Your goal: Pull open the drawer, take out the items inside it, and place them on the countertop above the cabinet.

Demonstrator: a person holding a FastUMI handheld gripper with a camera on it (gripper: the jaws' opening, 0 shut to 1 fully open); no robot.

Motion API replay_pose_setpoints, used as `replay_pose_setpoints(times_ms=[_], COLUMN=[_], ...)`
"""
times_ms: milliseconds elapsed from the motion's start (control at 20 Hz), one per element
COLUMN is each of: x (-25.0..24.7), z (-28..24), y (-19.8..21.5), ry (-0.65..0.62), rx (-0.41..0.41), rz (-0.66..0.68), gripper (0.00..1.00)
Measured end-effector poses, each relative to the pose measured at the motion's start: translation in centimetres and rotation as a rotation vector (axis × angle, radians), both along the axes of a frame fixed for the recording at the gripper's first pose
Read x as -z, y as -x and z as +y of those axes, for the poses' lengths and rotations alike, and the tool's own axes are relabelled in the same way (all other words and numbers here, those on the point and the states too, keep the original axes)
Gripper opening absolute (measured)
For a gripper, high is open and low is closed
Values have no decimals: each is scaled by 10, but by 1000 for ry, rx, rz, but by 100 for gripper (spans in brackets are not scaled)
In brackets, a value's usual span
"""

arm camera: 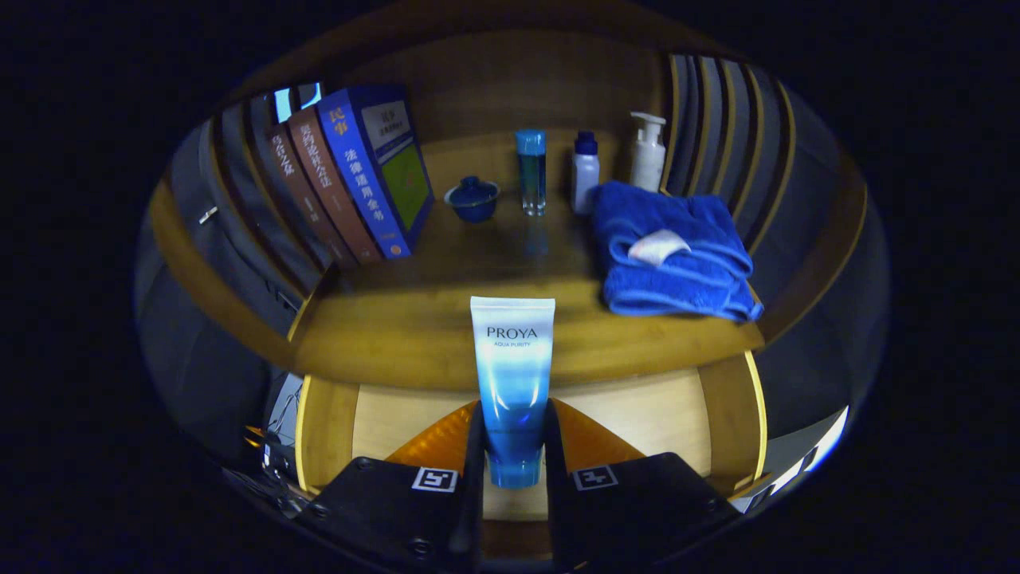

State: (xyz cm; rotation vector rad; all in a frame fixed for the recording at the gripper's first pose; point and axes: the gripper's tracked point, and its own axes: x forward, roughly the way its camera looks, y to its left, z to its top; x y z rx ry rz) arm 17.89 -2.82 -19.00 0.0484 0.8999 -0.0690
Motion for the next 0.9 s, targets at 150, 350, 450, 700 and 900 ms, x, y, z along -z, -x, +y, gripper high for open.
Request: replay_pose_setpoints(times_ms=[150, 350, 450, 700, 900], x=[7, 24, 33, 53, 45], z=[-2, -6, -11, -15, -11], y=[-46, -87, -101, -110, -110], ry=[15, 22, 29, 3, 12], rx=[1, 9, 15, 39, 15], rz=[0, 34, 39, 73, 42], gripper=[37, 37, 38, 53, 80])
